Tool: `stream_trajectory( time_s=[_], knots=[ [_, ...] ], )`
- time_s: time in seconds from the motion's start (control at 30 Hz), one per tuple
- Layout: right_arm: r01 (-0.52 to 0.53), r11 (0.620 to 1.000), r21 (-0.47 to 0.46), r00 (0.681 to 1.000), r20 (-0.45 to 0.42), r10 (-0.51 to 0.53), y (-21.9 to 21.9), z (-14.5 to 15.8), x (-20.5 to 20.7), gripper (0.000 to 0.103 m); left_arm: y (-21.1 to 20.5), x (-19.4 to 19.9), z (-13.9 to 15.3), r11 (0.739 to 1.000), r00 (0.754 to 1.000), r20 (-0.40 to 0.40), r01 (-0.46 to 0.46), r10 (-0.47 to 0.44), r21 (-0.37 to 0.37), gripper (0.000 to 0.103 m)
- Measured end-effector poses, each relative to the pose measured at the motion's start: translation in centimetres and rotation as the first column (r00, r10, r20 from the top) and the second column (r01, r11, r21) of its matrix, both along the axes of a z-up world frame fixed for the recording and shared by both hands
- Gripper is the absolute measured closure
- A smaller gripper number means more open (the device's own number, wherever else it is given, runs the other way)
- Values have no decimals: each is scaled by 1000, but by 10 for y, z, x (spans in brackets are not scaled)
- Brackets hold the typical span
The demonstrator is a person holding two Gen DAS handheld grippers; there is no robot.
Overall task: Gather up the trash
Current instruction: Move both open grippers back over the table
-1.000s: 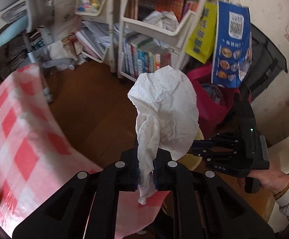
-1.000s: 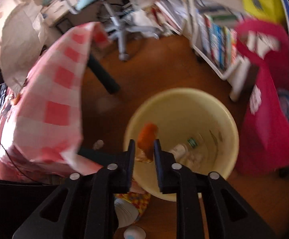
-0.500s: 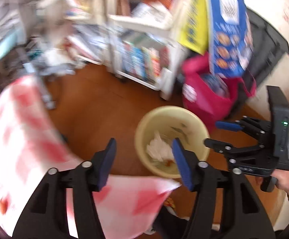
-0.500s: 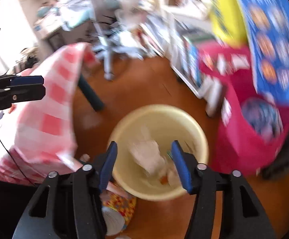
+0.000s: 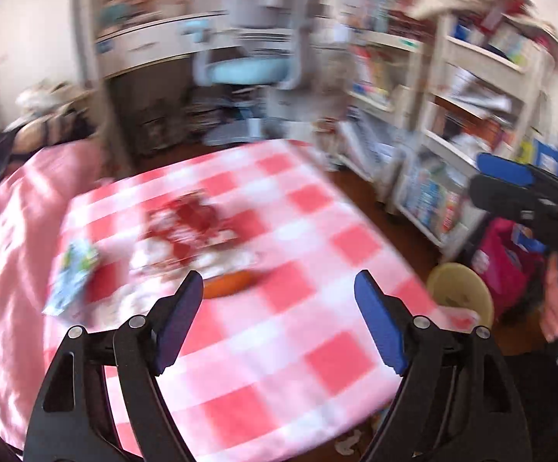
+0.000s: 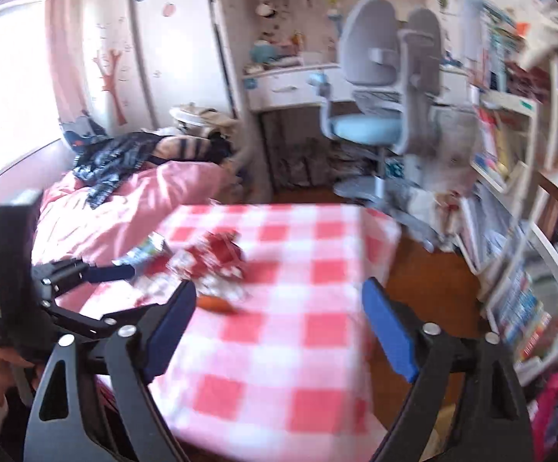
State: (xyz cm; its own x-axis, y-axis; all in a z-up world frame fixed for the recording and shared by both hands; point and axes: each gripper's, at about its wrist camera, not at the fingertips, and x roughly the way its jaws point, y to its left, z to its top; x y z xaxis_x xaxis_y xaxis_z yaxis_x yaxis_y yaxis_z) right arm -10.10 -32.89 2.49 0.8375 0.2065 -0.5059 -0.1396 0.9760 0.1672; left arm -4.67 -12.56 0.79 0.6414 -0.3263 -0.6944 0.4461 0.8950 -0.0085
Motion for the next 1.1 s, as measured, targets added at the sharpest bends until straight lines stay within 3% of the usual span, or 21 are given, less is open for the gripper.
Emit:
stream_trajectory(
  time_s=[0.07,0.13,0.2,0.3,0.47,0.63,0.97,1.1],
  knots=[
    [-15,1000,6,1000,19,14,26,-6,10,13,40,8,-7,991,992,1,-129,129,-39,24],
    [-18,999,26,1000,13,18,41,-28,23,13,69,18,-19,967,968,-17,-252,251,-33,24],
    [-34,999,-8,991,-130,32,60,-47,43,14,93,30,-23,939,938,-35,-343,344,28,24],
    [-40,999,-17,996,-78,39,73,-40,44,12,115,31,-12,933,933,6,-360,360,-12,21],
    [-13,999,-53,994,-114,7,86,-44,51,12,139,37,-5,922,926,-27,-378,377,-84,19],
    [35,999,-34,988,-151,-40,78,-52,56,11,136,31,-3,931,933,-16,-359,359,-63,18],
    [46,996,-80,986,-158,-58,77,-54,57,11,132,32,-8,933,934,-25,-357,357,-39,16],
    [41,994,-97,987,-151,-56,79,-54,57,11,131,33,-9,947,947,-22,-319,319,-19,16]
  ],
)
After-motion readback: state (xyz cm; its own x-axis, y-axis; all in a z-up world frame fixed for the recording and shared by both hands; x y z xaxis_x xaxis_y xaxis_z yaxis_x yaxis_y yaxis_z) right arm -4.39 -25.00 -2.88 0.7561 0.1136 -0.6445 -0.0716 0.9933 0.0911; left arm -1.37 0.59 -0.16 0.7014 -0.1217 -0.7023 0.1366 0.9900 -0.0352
